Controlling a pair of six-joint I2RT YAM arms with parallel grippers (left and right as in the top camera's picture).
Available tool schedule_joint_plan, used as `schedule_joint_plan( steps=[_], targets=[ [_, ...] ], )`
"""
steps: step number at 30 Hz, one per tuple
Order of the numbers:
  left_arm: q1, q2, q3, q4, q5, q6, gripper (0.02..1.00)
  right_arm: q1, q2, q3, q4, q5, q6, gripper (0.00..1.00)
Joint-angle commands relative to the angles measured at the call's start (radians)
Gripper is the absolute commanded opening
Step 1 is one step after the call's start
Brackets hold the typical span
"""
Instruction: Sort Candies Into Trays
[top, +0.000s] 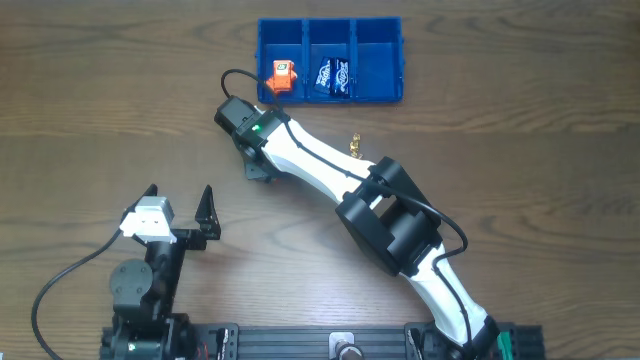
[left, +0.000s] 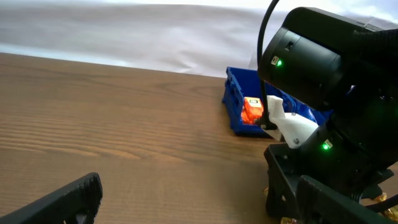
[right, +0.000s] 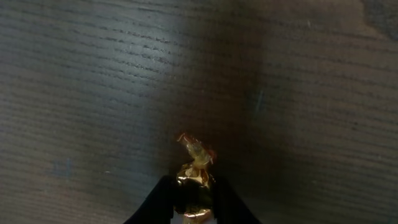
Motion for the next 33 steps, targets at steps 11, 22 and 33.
schedule_joint_plan(
  steps=[11,22,33],
  targets=[
    [0.002,-0.005,-0.018,-0.036,0.020,-0.008,0.998,-0.215,-0.429,0.022,0.041,0.334,-0.155,0.156],
    [0.002,-0.005,-0.018,-0.036,0.020,-0.007,0.998,-0.470,-0.216,0.022,0.368,0.266,-0.342,0.156],
    [0.002,-0.005,-0.018,-0.036,0.020,-0.008,0.996,-0.521,-0.096,0.022,0.441,0.249,-0.346,0.161]
  ],
)
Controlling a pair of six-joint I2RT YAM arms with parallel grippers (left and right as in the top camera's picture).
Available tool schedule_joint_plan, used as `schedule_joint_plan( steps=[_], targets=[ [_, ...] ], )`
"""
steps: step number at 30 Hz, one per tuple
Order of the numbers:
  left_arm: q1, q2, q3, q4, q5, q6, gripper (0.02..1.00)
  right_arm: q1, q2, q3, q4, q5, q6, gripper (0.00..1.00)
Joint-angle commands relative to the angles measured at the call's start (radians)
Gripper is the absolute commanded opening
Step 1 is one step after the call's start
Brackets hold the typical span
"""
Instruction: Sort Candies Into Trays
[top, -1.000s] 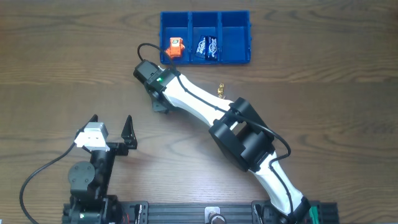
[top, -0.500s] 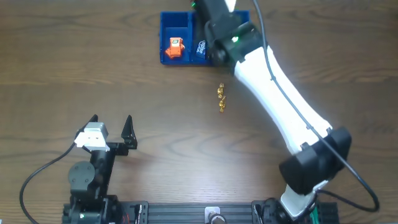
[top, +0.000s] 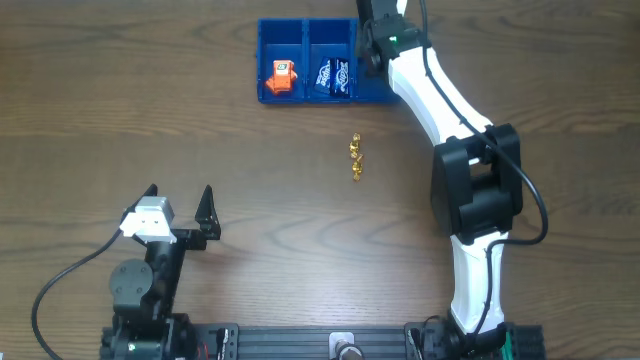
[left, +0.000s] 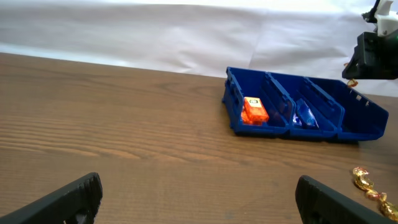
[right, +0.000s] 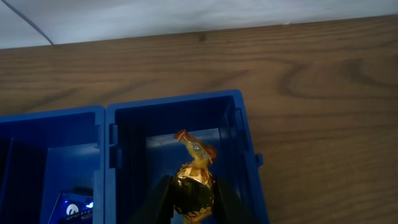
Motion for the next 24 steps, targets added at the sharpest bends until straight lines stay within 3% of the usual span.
schedule_joint_plan(
  steps=[1,3,5,6,8,14,20,24],
  targets=[
    [0.002,-0.005,-0.018,-0.036,0.020,-0.008,0.998,-0.003,0.003,-0.002,0.008,-0.001,-0.016,0.165],
    [0.002,-0.005,-0.018,-0.036,0.020,-0.008,0.998,-0.002,0.003,-0.002,0.005,-0.001,-0.016,0.229],
    [0.002,-0.005,-0.018,-0.036,0.020,-0.008,0.998,-0.002,0.003,-0.002,0.002,-0.001,-0.016,0.435],
    [0.002,-0.005,-0.018,-0.036,0.020,-0.008,0.996,0.000,0.003,-0.002,0.001,-0.004,-0.037,0.603],
    [0.002,-0.005,-0.018,-0.036,0.020,-0.008,0.998,0.009,0.003,-0.002,0.001,0.003,-0.042,0.695],
    [0.002,-0.005,-0.018,-0.036,0.020,-0.008,0.998,0.030,-0.090,-0.001,-0.031,0.003,-0.041,0.722],
    [0.002,-0.005,-0.018,-0.036,0.020,-0.008,0.998,0.112,-0.388,-0.002,-0.346,-0.003,0.026,0.722],
    [0.002,-0.005,-0.018,-0.036,0.020,-0.008,0.996,0.170,-0.419,-0.044,-0.592,-0.139,0.134,0.728]
  ],
)
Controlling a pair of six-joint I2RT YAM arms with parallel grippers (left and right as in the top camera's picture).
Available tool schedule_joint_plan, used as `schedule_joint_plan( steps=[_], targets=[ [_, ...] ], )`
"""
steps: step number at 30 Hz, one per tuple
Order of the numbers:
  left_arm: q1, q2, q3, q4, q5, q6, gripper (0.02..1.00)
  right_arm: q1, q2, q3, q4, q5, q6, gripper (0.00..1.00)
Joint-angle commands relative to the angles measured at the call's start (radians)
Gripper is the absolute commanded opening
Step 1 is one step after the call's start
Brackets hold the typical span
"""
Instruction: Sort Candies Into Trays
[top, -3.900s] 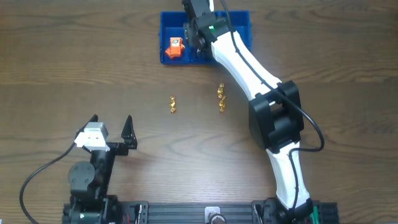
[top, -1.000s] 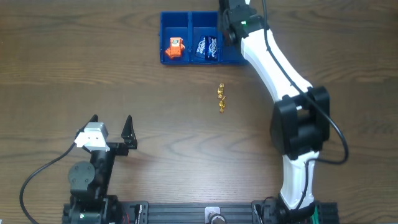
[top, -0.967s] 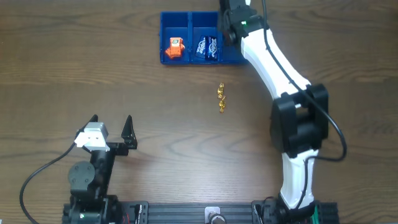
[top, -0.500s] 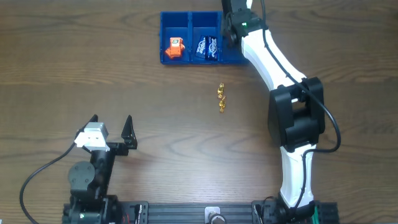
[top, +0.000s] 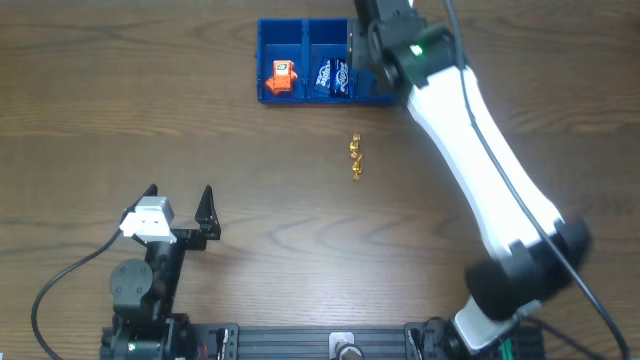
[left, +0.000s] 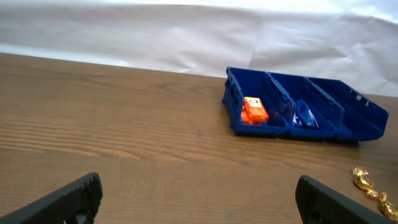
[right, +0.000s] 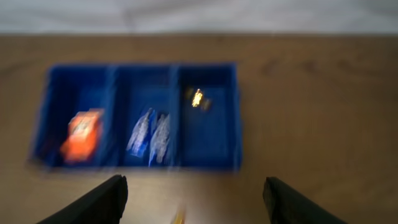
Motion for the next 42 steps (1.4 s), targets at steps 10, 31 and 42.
schedule_joint_plan(
  steps=[10,31,42],
  targets=[
    [0.002,-0.005,-0.018,-0.036,0.020,-0.008,0.998,0.065,0.046,-0.591,0.215,-0.244,0.156,0.709],
    [0.002,-0.005,-0.018,-0.036,0.020,-0.008,0.996,0.071,0.214,-0.595,0.203,-0.253,0.201,0.461],
    [0.002,-0.005,-0.018,-0.036,0.020,-0.007,0.998,0.069,0.214,-0.595,0.195,-0.235,0.208,0.248]
  ],
)
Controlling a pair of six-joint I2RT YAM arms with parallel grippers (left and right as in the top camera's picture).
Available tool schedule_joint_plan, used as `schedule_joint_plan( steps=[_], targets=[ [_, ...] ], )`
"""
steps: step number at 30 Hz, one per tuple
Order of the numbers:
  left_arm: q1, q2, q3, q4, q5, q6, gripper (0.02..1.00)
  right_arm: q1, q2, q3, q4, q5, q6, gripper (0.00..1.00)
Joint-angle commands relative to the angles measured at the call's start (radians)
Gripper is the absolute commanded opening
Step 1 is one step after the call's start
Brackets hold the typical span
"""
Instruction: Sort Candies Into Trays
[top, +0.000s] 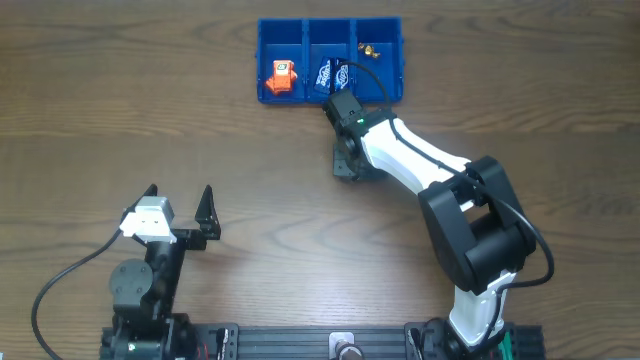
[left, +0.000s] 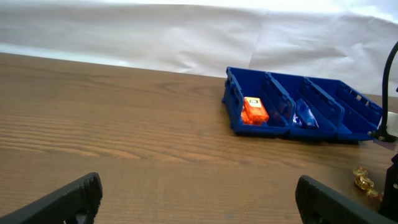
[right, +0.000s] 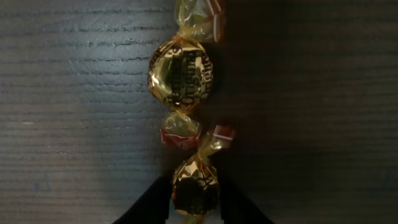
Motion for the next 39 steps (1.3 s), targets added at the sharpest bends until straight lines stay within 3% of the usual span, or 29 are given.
schedule_joint_plan(
  steps=[1,3,10,12,15,19,23,28,36,39],
  targets=[
    [0.002,-0.005,-0.018,-0.036,0.020,-0.008,0.998,-0.006,0.024,-0.004,-0.006,0.019,0.010,0.237],
    [0.002,-0.005,-0.018,-0.036,0.020,-0.008,0.998,-0.006,0.024,-0.004,-0.006,0.019,0.011,0.222],
    [0.002,-0.005,-0.018,-0.036,0.020,-0.008,0.998,-0.022,-0.086,0.010,-0.053,0.139,0.049,0.198],
    [0.002,-0.005,-0.018,-0.036,0.020,-0.008,0.998,-0.041,-0.182,0.062,-0.064,0.210,0.005,0.163],
    [0.002,-0.005,-0.018,-0.036,0.020,-0.008,0.998,-0.073,-0.282,0.246,-0.021,0.309,-0.144,0.156],
    [0.002,-0.005,-0.018,-0.036,0.020,-0.008,0.998,-0.127,-0.224,0.461,0.078,0.316,-0.322,0.178],
    [0.002,-0.005,-0.018,-0.036,0.020,-0.008,0.998,-0.171,-0.111,0.486,0.246,0.304,-0.390,0.178],
    [0.002,-0.005,-0.018,-0.036,0.020,-0.008,0.998,-0.198,0.035,0.486,0.304,0.236,-0.415,0.178],
    [0.002,-0.005,-0.018,-0.036,0.020,-0.008,0.996,-0.209,0.099,0.486,0.306,0.209,-0.389,0.183],
    [0.002,-0.005,-0.018,-0.036,0.020,-0.008,0.998,-0.209,0.099,0.486,0.308,0.209,-0.389,0.255]
  ],
)
